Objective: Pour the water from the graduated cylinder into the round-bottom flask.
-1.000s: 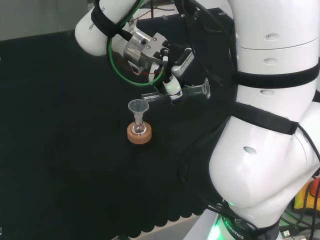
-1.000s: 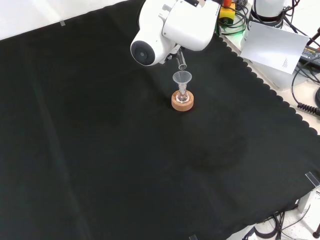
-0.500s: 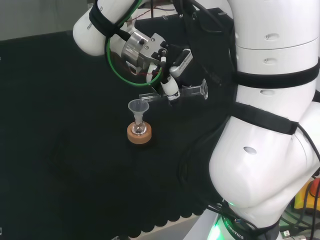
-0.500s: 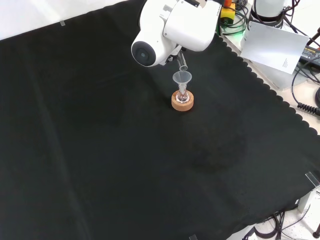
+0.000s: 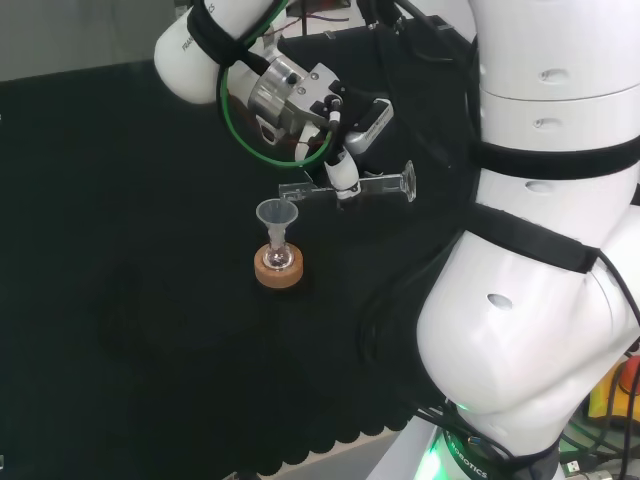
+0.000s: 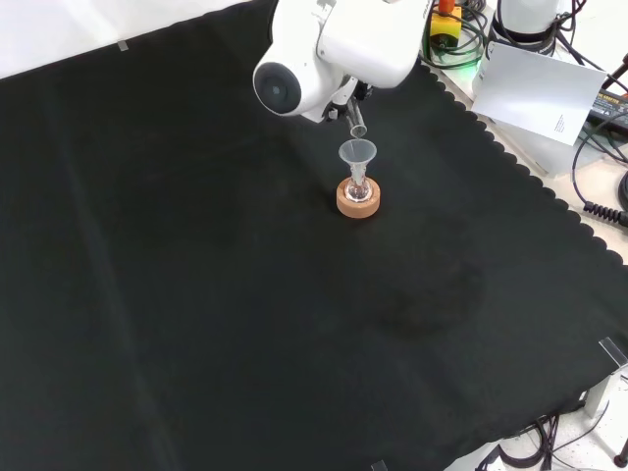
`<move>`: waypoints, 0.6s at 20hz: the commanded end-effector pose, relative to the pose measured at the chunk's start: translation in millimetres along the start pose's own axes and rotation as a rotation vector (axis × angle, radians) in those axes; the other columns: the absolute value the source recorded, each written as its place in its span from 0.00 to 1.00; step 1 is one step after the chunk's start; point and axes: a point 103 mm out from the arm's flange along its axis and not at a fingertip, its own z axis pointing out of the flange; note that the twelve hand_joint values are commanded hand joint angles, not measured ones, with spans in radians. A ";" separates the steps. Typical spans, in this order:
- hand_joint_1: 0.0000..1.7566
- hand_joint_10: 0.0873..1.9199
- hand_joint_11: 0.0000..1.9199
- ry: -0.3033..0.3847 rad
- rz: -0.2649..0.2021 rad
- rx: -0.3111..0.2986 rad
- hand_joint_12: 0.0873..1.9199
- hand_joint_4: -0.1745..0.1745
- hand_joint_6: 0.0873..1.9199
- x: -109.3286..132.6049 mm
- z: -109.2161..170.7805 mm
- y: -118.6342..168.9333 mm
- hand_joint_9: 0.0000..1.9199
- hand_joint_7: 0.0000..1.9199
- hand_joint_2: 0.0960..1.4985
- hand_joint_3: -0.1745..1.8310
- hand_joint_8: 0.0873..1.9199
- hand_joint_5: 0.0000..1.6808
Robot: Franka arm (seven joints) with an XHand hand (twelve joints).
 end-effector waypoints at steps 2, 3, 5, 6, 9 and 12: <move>0.72 0.00 0.67 0.093 -0.051 -0.096 0.34 0.00 0.49 -10.3 10.6 -0.3 0.76 0.53 0.72 0.09 0.48 0.59; 0.72 0.00 0.67 0.112 -0.062 -0.116 0.34 0.00 0.49 -12.0 12.0 -0.6 0.76 0.53 0.72 0.09 0.48 0.59; 0.72 0.00 0.67 0.145 -0.081 -0.162 0.34 0.00 0.49 -15.3 14.2 -1.3 0.76 0.53 0.72 0.09 0.48 0.59; 0.72 0.00 0.67 0.160 -0.090 -0.182 0.34 0.00 0.49 -16.8 15.1 -1.7 0.76 0.53 0.72 0.09 0.48 0.59; 0.72 0.00 0.67 0.195 -0.112 -0.236 0.34 0.00 0.49 -20.9 16.6 -2.9 0.75 0.53 0.72 0.09 0.48 0.59; 0.72 0.00 0.67 0.246 -0.138 -0.282 0.34 0.00 0.49 -25.7 18.1 -2.4 0.75 0.53 0.72 0.09 0.48 0.59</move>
